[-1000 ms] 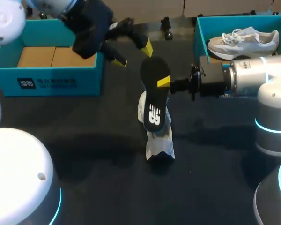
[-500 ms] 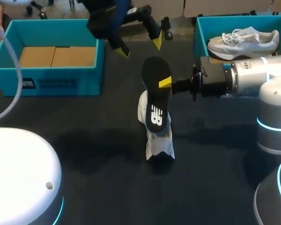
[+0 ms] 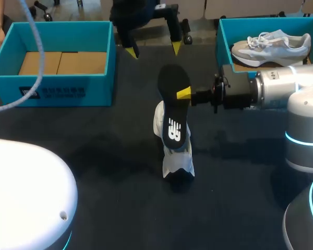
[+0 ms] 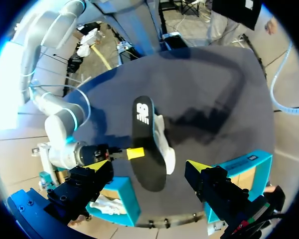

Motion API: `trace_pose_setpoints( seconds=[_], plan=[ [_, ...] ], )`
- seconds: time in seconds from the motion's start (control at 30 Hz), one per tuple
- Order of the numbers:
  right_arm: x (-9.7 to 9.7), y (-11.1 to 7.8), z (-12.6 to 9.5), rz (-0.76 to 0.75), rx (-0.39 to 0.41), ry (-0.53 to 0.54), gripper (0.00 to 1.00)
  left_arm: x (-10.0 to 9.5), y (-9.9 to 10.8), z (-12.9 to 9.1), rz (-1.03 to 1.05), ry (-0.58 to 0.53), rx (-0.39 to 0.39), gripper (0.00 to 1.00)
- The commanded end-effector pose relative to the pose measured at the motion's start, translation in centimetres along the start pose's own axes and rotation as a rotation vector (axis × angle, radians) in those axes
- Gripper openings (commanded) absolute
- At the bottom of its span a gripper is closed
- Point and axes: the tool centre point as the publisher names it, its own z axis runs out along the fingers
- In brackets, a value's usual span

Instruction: Take the shoe out of the shoebox, open the shoe tongue, remove and reinsert the insole, then place the shoe into the shoebox

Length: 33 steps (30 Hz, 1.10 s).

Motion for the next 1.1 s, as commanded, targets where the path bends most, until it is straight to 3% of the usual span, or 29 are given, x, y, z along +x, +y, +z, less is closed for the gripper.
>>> trace_pose_setpoints(
  seconds=[0.03, 0.57, 1.1],
  plan=[
    [-0.3, 0.1, 0.3, 0.001, -0.001, 0.002, 0.00, -0.3, 0.4, 0.2, -0.017, 0.143, 0.014, 1.00],
    [-0.3, 0.1, 0.1, -0.003, -0.004, -0.004, 0.00, -0.5, 0.4, 0.8, -0.047, 0.104, 0.003, 1.00],
    [-0.1, -0.2, 0.0, -0.004, -0.014, -0.011, 0.00, -0.8, -0.1, 1.2, -0.080, -0.008, -0.004, 1.00]
  ],
)
